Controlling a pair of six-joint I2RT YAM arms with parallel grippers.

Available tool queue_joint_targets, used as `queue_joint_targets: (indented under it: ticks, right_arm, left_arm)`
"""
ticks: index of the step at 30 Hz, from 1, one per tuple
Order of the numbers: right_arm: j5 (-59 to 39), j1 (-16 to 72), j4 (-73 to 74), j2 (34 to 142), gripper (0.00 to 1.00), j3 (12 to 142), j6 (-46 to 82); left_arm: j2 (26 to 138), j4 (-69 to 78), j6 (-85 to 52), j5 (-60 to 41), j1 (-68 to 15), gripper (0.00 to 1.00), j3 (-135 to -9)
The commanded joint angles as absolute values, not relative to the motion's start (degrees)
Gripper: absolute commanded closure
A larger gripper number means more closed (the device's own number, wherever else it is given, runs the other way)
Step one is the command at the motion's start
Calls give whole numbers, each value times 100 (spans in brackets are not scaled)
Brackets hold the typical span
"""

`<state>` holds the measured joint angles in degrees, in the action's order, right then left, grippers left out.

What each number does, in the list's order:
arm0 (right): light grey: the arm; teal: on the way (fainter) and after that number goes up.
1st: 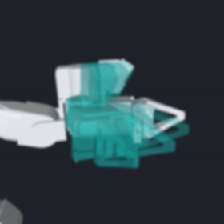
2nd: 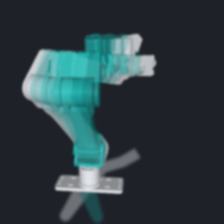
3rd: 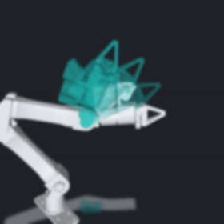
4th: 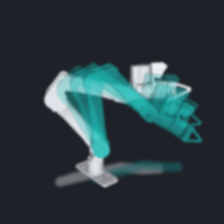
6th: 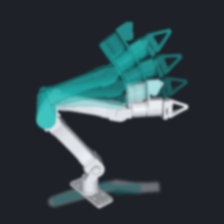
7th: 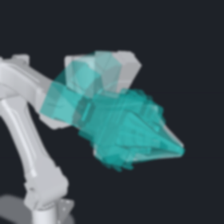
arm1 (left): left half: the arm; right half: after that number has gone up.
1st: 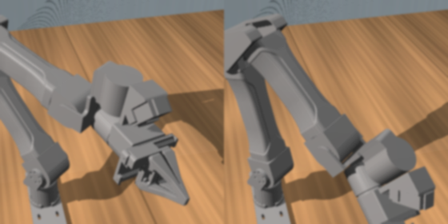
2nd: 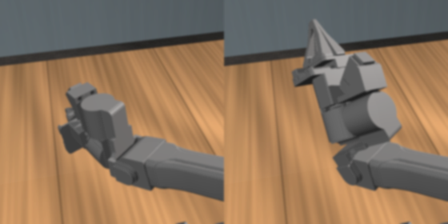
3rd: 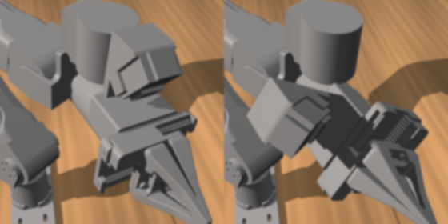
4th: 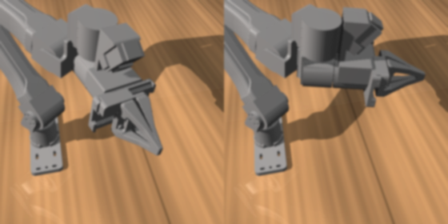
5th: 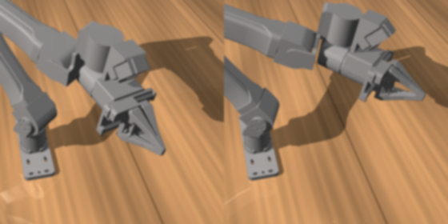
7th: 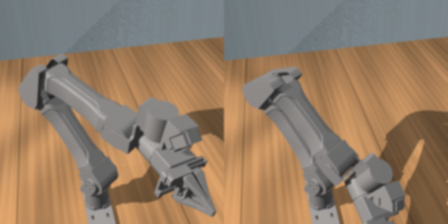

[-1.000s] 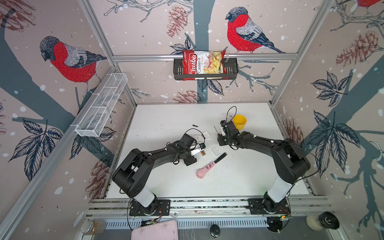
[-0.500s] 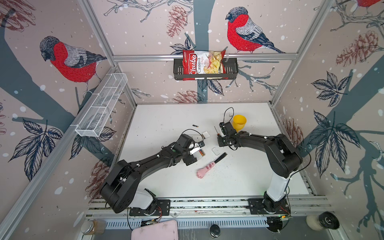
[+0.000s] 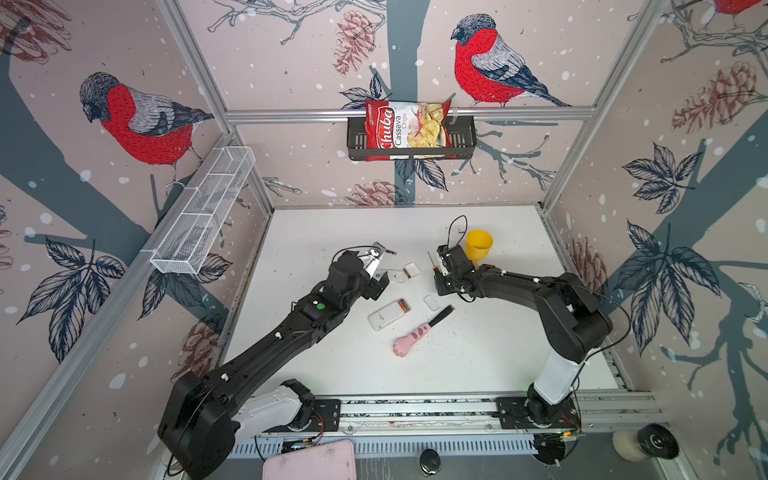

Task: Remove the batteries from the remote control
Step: 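Grasp the orange-handled screwdriver with the right gripper while the left draws back, then lift the screwdriver upright with the right gripper while the left gripper rises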

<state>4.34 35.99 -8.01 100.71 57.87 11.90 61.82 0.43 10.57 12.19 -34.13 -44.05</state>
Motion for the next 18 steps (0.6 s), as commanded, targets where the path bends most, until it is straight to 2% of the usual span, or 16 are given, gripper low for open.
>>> queue_joint_targets:
  ticks: [1,6,8,18]
  right_arm:
    - [461,3760,-487,9719,88,5664,949]
    - [456,4145,-184,9139,90,5440,643]
    - [669,4367,-32,8943,90,5337,387]
    - [1378,5037,1000,8567,91,5087,-994]
  left_arm:
    - [5705,1100,-716,1133,-3238,3,-4013]
    - [5097,2112,-1537,1433,-3201,6,-3180]
    - [5038,2188,-1864,1605,-3199,10,-3048]
    - [5030,2901,-3254,2239,-3193,14,-2549]
